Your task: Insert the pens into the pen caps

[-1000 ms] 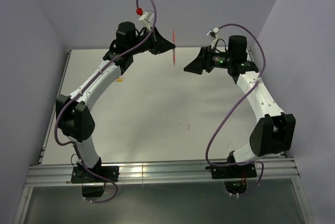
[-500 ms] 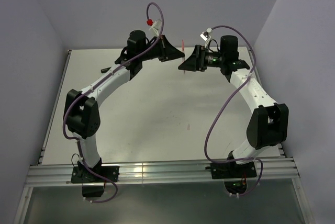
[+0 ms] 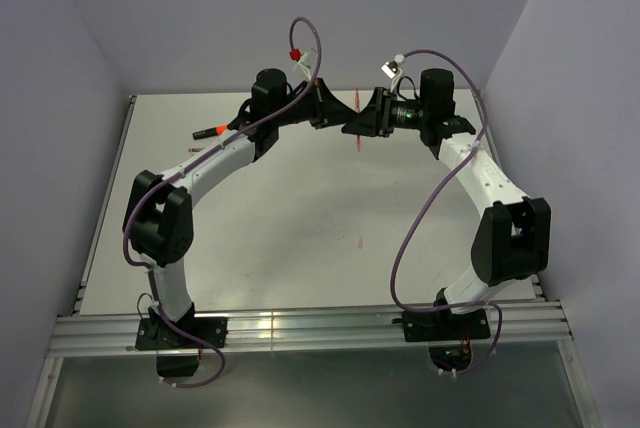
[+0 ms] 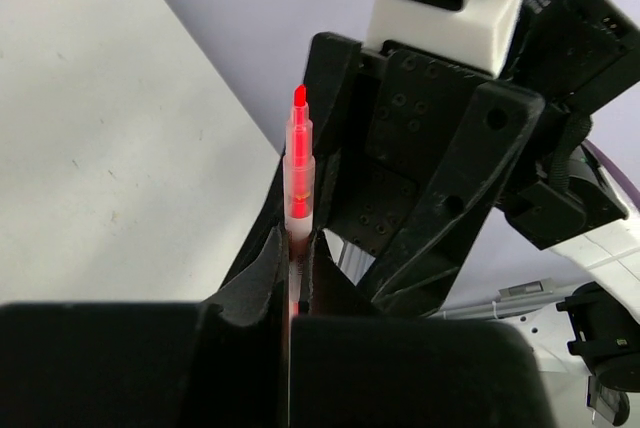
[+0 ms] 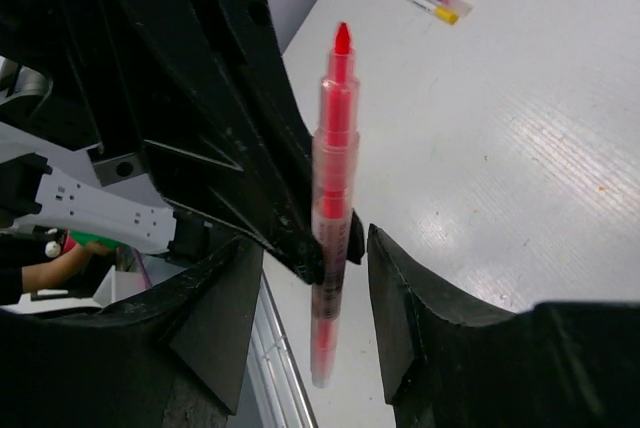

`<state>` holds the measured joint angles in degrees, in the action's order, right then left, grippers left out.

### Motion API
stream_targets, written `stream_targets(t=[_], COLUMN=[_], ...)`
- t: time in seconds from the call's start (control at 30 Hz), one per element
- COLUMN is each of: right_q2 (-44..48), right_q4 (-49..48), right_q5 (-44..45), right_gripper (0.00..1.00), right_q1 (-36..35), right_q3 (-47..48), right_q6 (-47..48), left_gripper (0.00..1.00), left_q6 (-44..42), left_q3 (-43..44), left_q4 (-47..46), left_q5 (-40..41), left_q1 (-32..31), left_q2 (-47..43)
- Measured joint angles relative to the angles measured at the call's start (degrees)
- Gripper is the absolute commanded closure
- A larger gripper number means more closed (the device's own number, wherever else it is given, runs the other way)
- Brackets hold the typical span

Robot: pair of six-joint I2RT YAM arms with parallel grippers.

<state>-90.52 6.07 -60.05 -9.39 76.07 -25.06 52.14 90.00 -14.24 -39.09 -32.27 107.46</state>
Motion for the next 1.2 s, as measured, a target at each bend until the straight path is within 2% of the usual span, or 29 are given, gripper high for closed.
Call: stream_targets(t=[0.1,0.2,0.33,0.37,0.4,0.43,0.5,0.6,0.8,0.93,1.03,1.07,1.2], right_q2=[0.4,0.8,2.2,2.6,2.8,2.9,3.5,4.5,9.0,14.3,18.1,19.2,23.0], right_q4=[-0.3,-0.5,-0.5,-0.4,-0.3,-0.4,-0.2,-0.3,4.0,9.7,13.9,14.9,18.5], right_q5=[-0.1,-0.3,-0.7,-0.3,-0.2,-0.3,-0.4,-0.2,1.7,4.1,6.2,6.9,9.3], right_gripper=[0.47,0.57,1.00,1.00,1.00,1.00,1.00,1.00,1.00,1.00,1.00,1.00,1.00], right_q1=[-0.2,-0.2,-0.3,-0.4,-0.4,-0.4,-0.4,0.1,5.9,12.8,17.8,18.3,21.9], right_q3=[-1.6,-3.1,-5.0,-5.3,-5.4,-5.4,-5.6,-6.4,-11.3,-15.4,-17.6,-18.3,-21.4], right_q6=[0.1,0.5,1.1,1.0,1.1,1.2,1.5,1.9,7.5,11.9,15.3,16.3,20.2], left_gripper=[1.00,1.00,0.99,0.92,0.63,0.46,0.21,0.14,0.29,0.31,0.30,0.33,0.37], left_q6=[0.4,1.0,1.1,1.4,1.6,1.1,0.4,-3.3,-20.0,-29.6,-32.3,-32.4,-29.7], left_q3=[0.0,-0.1,-0.4,-0.6,-0.7,-0.8,-0.9,-1.4,-4.7,-7.2,-10.2,-11.6,-17.2], left_q4=[-0.6,-1.5,-2.0,-2.3,-2.5,-2.6,-2.3,0.7,14.6,26.0,32.0,33.9,38.8], left_q5=[0.0,0.0,0.2,0.0,-0.2,-0.2,0.3,0.7,4.5,10.8,15.3,16.4,18.4], left_q1=[-0.5,-0.9,-1.2,-1.2,-1.2,-1.2,-1.1,-0.9,-1.2,-3.7,-8.5,-10.6,-18.4], left_q2=[0.0,0.0,0.0,0.0,-0.1,-0.2,-0.5,-2.0,-9.7,-13.8,-14.1,-13.8,-12.2])
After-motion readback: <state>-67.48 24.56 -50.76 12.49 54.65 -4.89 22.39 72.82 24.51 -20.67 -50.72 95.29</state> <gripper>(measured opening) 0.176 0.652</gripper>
